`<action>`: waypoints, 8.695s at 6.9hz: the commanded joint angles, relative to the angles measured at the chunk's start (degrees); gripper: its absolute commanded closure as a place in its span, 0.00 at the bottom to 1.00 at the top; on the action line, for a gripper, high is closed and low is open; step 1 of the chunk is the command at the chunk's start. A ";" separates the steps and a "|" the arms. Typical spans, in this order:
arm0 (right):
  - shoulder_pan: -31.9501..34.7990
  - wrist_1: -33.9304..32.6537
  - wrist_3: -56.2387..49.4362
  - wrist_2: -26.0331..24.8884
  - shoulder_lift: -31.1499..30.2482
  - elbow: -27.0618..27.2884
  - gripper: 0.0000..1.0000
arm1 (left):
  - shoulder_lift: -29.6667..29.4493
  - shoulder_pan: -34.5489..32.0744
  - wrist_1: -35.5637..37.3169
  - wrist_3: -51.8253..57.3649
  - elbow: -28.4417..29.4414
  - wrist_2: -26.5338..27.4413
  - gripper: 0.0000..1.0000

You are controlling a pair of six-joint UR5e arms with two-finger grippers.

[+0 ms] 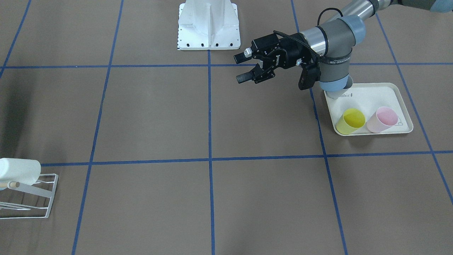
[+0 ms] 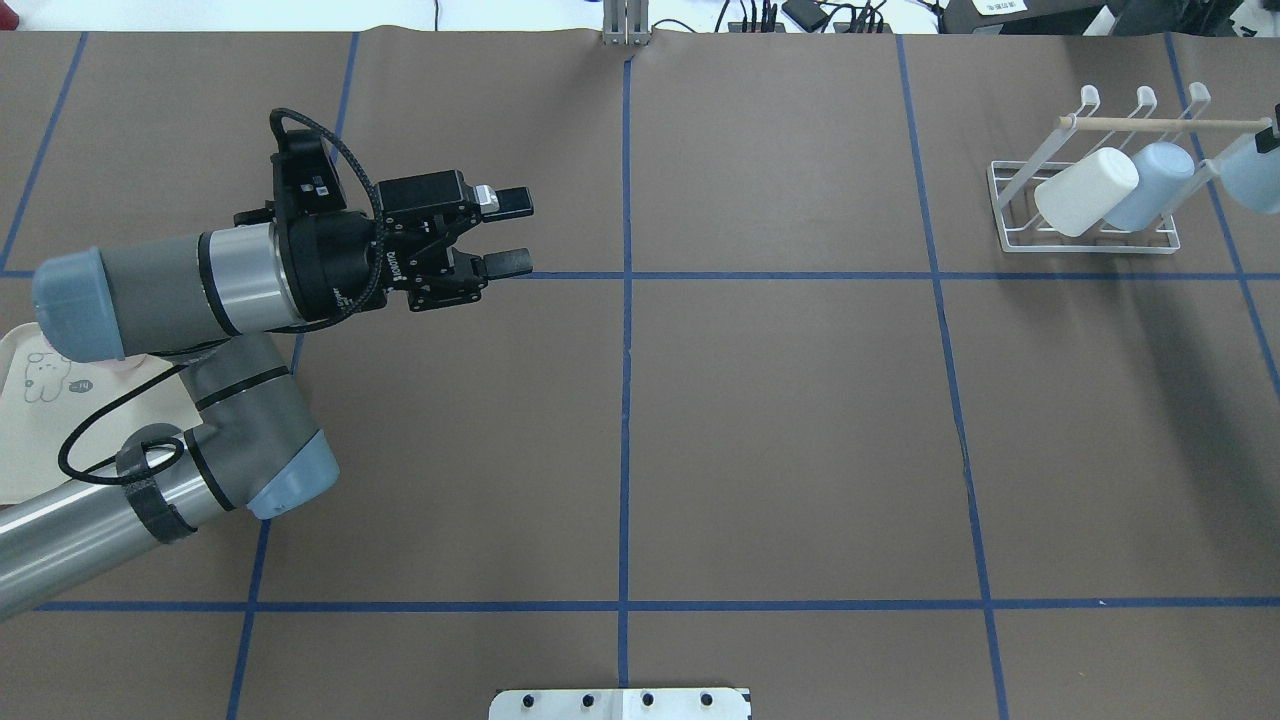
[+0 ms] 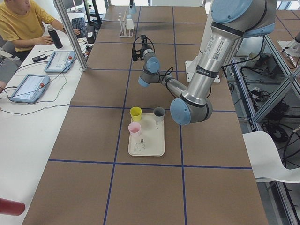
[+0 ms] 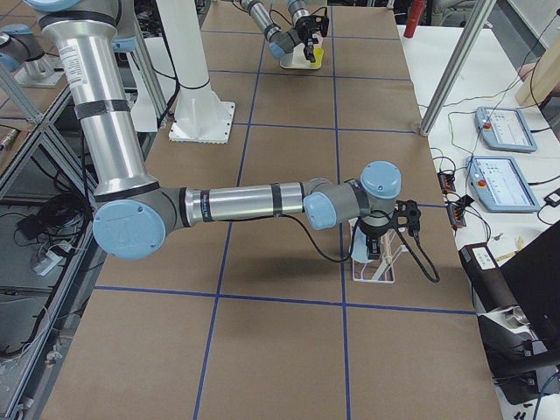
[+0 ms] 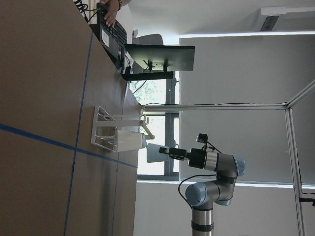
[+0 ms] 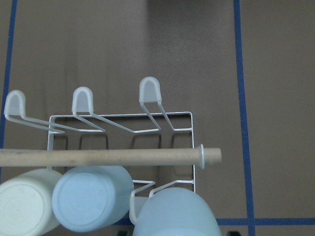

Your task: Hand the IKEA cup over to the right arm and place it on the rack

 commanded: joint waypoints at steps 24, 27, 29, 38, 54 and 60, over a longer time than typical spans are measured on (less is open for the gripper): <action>-3.14 0.34 0.71 -1.14 1.69 -3.13 0.74 | 0.24 0.03 -0.01 0.00 -0.41 0.10 0.10; -4.02 0.34 0.80 -2.90 1.78 -3.66 0.07 | 0.15 0.03 -0.01 0.00 -0.42 0.19 0.10; -4.11 0.43 0.80 -2.72 1.69 -3.57 0.01 | 0.06 -0.76 0.42 0.26 -0.50 -0.16 0.10; -12.45 0.60 28.20 -2.55 -2.26 17.78 0.01 | 13.41 -28.51 34.90 65.64 -0.68 -13.87 0.11; -14.75 0.60 28.84 -2.81 -4.37 20.68 0.01 | 26.78 -26.88 71.44 94.40 -5.07 -21.26 0.17; -14.75 0.60 28.84 -2.81 -4.37 20.68 0.01 | 27.30 -25.19 71.09 95.18 -5.06 -20.82 1.00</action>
